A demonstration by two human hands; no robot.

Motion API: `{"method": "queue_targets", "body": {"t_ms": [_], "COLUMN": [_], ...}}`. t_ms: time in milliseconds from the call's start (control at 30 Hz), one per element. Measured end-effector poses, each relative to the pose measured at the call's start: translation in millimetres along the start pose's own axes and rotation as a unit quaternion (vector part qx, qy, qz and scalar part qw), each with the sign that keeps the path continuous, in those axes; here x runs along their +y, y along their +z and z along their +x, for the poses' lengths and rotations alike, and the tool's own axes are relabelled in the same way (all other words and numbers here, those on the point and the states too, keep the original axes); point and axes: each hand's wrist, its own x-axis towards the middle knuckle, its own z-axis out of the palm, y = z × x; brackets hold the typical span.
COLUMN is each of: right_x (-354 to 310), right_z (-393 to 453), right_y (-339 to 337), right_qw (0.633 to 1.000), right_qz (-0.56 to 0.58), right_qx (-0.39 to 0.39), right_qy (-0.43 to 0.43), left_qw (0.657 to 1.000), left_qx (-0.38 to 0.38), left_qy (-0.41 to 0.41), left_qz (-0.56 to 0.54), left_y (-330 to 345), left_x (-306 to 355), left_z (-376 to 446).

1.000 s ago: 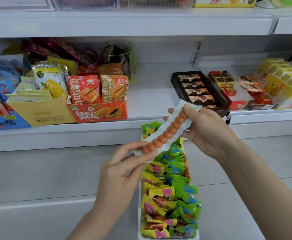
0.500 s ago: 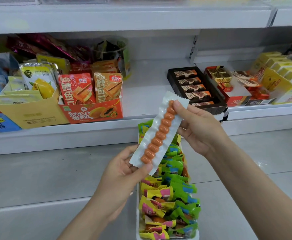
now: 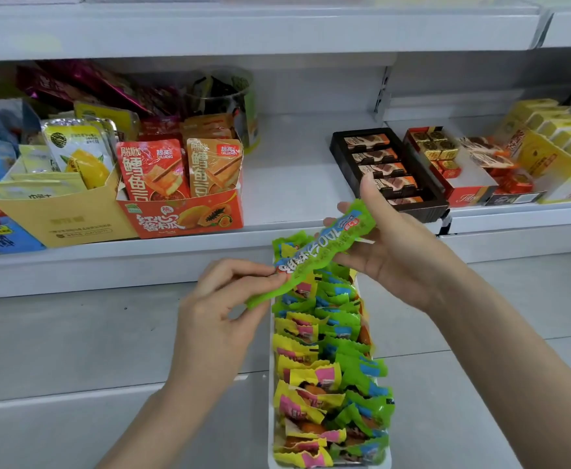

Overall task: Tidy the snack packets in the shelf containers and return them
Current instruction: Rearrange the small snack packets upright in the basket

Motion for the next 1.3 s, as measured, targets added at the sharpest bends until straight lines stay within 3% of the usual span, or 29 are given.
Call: {"method": "queue_targets", "body": {"t_ms": [100,167,333,433,567,633,1067,1167,1300], "right_x": [-7.3,-14.2,-40.1,-44.4,-34.6,-28.5,-12.5,-3.4,6.6], "right_z": [0.8,0.7,-4.4,-3.7,0.3,2.7,19.3,15.0,17.8], "right_y": [-10.0,-18.9,-34.7,-39.0,-36.7,-33.2,-14.9,-15.6,-12.0], "right_qw": [0.994,0.978,0.914,0.872,0.866,0.871,0.835,0.817,0.762], "right_qz": [-0.091,-0.182,-0.247,-0.271,-0.280,-0.288,-0.397,-0.434,-0.522], "right_qx": [-0.010,0.013,0.075,0.101,0.098,0.073,0.043,0.031,0.018], "right_qy": [-0.054,-0.095,-0.312,-0.395,-0.402,-0.391,-0.379,-0.379,-0.383], "left_qw": [0.991,0.986,0.981,0.972,0.928,0.914,0.958,0.963,0.966], "left_qx": [-0.015,-0.019,-0.118,-0.165,-0.271,-0.282,-0.230,-0.221,-0.215], "left_qy": [0.099,0.120,-0.080,-0.028,0.027,0.028,-0.063,-0.083,-0.098], "left_qz": [0.083,0.110,0.129,0.164,0.252,0.290,0.157,0.127,0.101], "left_y": [-0.2,4.9,15.7,25.8,41.0,43.3,36.6,37.6,34.3], "left_x": [-5.7,-10.8,-33.9,-40.9,-37.6,-38.3,-40.4,-38.8,-40.3], "left_z": [6.0,13.0,27.9,33.9,45.6,49.3,13.3,9.3,7.8]}}
